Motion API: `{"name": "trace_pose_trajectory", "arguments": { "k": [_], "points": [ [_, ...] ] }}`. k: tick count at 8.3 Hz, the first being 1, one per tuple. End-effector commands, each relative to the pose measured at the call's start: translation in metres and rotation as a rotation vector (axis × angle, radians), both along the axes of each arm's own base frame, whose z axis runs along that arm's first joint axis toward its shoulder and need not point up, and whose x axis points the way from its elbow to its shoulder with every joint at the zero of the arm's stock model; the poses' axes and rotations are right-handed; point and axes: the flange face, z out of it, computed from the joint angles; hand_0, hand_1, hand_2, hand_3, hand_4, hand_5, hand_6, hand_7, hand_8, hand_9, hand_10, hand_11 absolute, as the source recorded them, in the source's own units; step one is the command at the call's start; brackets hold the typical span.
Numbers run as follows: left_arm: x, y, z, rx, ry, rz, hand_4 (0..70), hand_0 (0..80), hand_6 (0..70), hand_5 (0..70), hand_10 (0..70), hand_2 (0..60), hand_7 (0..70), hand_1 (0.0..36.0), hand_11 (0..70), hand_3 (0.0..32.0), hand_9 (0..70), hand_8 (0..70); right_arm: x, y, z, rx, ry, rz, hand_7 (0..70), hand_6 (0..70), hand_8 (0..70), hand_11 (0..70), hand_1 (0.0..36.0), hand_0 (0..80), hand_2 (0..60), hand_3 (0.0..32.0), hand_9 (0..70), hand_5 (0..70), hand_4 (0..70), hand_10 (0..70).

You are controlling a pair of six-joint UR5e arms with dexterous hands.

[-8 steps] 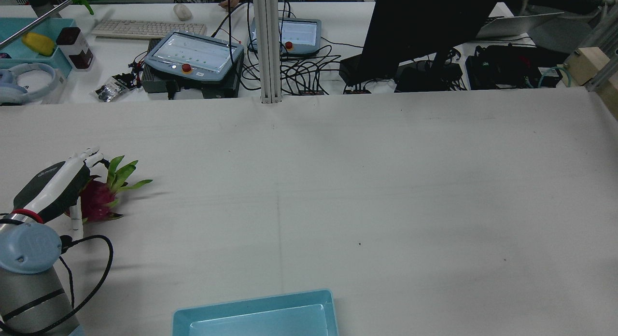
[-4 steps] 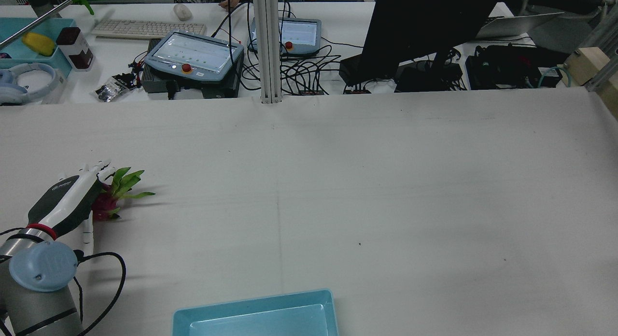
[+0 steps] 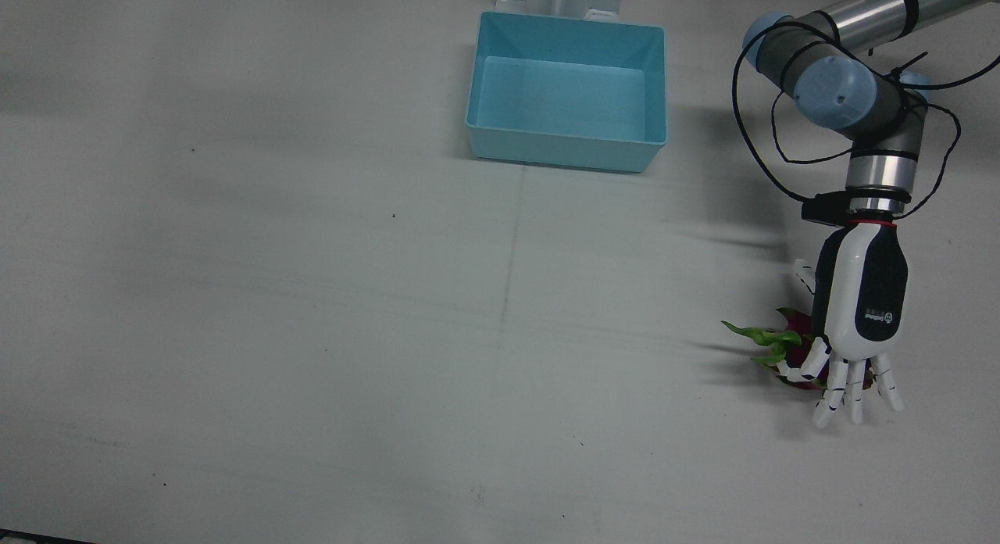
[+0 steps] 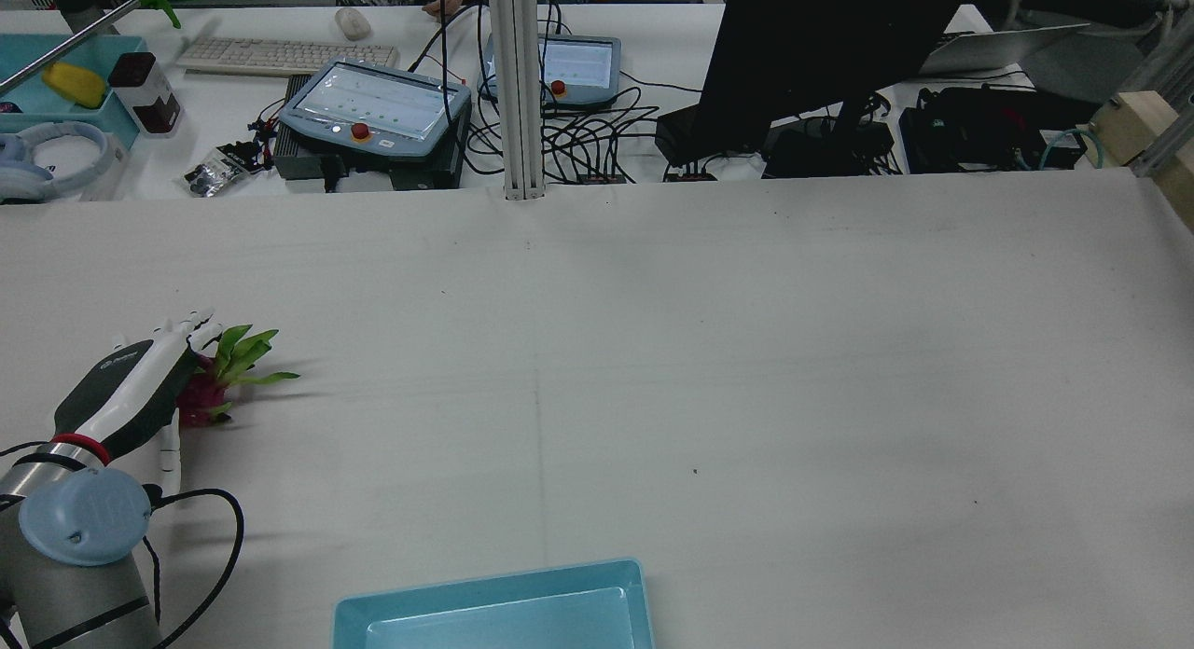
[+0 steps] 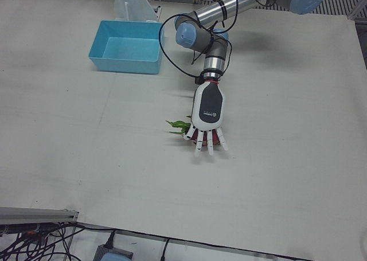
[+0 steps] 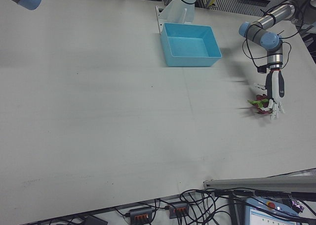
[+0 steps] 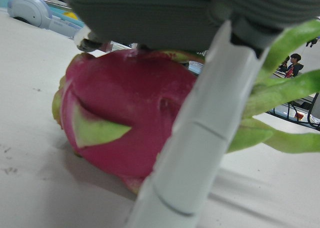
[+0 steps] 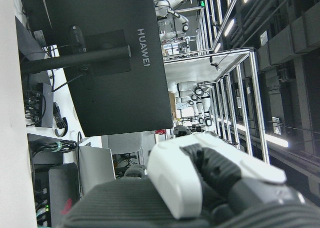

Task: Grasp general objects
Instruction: 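Close the left hand fingers around the dragon fruit body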

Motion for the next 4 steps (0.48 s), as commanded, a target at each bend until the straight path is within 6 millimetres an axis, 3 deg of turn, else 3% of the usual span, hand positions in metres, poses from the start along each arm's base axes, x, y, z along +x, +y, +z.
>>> {"name": "trace_pose_trajectory", "arguments": {
  "k": [1,4],
  "points": [
    [-0.0027,-0.0002,0.0014,0.001,-0.009,-0.014,0.0,80.0,0.0,70.0,7.1,7.4,26.2,36.0,14.8,29.4,5.9,15.1,0.0001,-0.0007,-0.0007,0.001,0.000,0.000,0.0,0.0,0.0,0.0,0.0,0.0,0.0,0.0,0.0,0.0,0.0,0.0],
    [-0.0017,0.0000,0.0080,-0.007,-0.023,-0.014,0.0,80.0,6.8,70.0,18.8,16.0,45.1,36.0,31.7,21.6,19.6,22.6,0.0002,0.0001,0.0000,0.000,0.000,0.000,0.0,0.0,0.0,0.0,0.0,0.0,0.0,0.0,0.0,0.0,0.0,0.0]
  ]
}}
